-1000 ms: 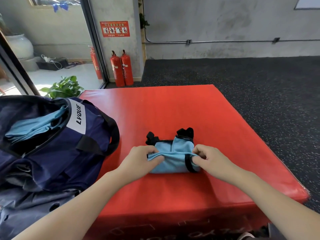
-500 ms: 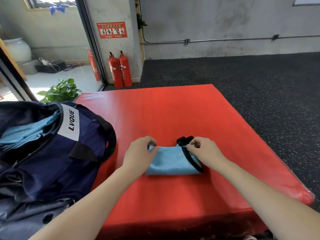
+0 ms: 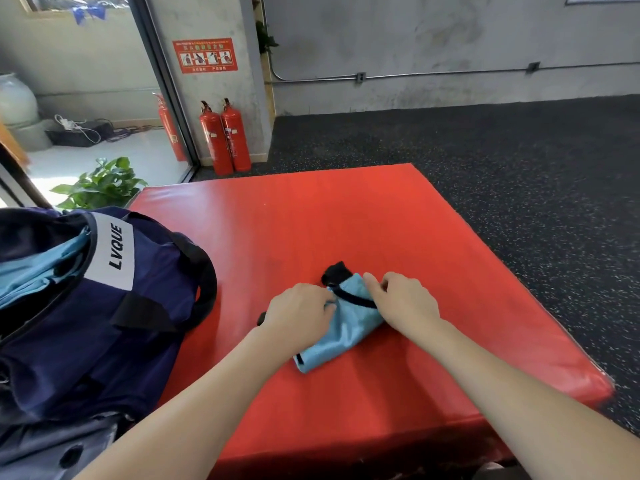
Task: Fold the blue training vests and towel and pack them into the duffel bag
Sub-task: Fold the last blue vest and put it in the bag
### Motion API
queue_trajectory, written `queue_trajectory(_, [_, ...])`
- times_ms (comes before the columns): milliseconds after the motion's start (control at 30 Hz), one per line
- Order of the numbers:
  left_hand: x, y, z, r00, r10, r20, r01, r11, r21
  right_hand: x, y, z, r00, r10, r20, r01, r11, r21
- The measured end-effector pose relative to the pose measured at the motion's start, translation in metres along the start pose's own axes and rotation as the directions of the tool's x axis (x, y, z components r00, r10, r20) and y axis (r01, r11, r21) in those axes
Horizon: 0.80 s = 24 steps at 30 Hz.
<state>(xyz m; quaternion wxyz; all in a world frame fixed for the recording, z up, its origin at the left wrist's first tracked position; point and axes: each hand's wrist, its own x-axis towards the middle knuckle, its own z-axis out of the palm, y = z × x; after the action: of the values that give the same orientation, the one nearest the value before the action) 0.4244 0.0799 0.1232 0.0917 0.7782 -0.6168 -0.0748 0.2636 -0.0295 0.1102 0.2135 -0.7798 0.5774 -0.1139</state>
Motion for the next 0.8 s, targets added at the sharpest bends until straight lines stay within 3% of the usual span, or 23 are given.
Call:
queue_trajectory(133, [-0.012, 0.013, -0.004, 0.997, -0.075, 0.015, 0.076, 0.995, -0.07, -0.008, 0.001, -0.001, 0.999, -0.038, 0.035, 0.038, 0.999, 0.023])
queue_trajectory(300, [-0.029, 0.027, -0.009, 0.984, -0.091, 0.151, 0.136, 0.937, -0.321, -0.012, -0.008, -0.004, 0.965, -0.057, 0.256, 0.031, 0.994, 0.105])
queue_trajectory(333, [-0.031, 0.027, -0.007, 0.985, -0.109, 0.133, 0.146, 0.939, -0.312, -0.013, -0.008, -0.006, 0.957, -0.056, 0.286, 0.024, 0.993, 0.115])
queue_trajectory(433, [-0.033, 0.022, -0.006, 0.992, -0.12, -0.049, 0.116, 0.991, -0.069, -0.012, -0.005, -0.005, 0.93, -0.073, 0.361, -0.016, 0.971, 0.239])
queue_trajectory(533, [-0.027, 0.01, -0.008, 0.983, 0.039, -0.18, -0.063, 0.99, -0.128, -0.015, -0.003, -0.004, 0.885, -0.193, 0.423, -0.025, 0.888, 0.459])
queue_trajectory(600, [-0.025, -0.002, -0.015, 0.991, 0.077, -0.107, -0.107, 0.942, -0.317, -0.02, -0.005, -0.007, 0.862, -0.281, 0.421, -0.009, 0.823, 0.569])
queue_trajectory(700, [-0.027, -0.012, -0.033, 0.993, 0.085, 0.087, -0.022, 0.833, -0.552, -0.03, -0.011, -0.015, 0.821, -0.371, 0.434, 0.02, 0.778, 0.628])
queue_trajectory(800, [-0.034, -0.019, -0.045, 0.964, 0.146, 0.221, 0.038, 0.75, -0.66, -0.038, -0.015, -0.021, 0.773, -0.421, 0.475, 0.028, 0.771, 0.637])
